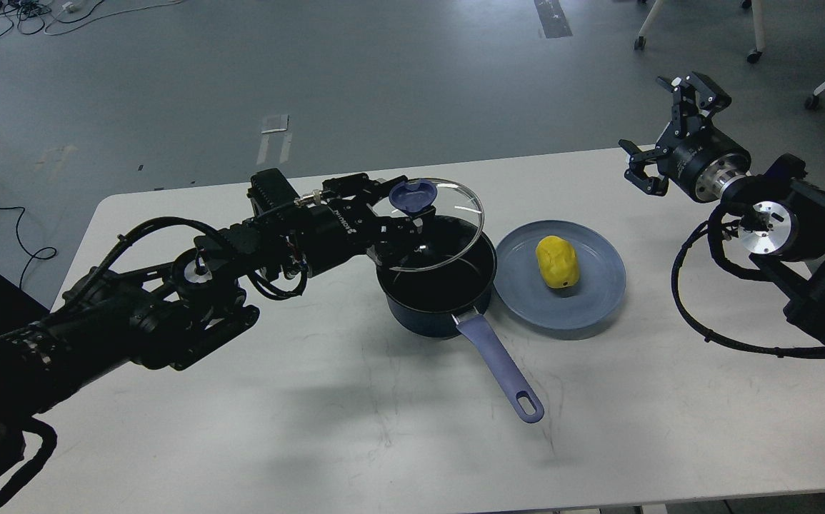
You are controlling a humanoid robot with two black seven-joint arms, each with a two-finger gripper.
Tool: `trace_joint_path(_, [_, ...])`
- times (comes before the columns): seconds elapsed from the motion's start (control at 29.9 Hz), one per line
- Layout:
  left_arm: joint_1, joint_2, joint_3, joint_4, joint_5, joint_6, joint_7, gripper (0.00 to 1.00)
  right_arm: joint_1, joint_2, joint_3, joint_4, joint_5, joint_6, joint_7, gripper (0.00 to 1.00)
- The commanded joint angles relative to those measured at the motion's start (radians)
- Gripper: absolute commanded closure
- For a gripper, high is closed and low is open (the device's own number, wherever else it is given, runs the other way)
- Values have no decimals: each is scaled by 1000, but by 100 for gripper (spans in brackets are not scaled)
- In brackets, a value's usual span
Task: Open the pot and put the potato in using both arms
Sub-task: 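Lift the glass lid off the pot with the left gripper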
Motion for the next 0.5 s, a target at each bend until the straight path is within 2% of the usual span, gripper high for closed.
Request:
trace_joint_path(0.0, [-16, 44, 0, -42, -36, 0, 0, 38, 3, 1, 0, 0, 0, -2, 0, 0])
trace_joint_path(0.47, [-52, 182, 0, -55, -36, 32, 0, 38, 3, 3, -3, 5, 0, -14, 0, 0])
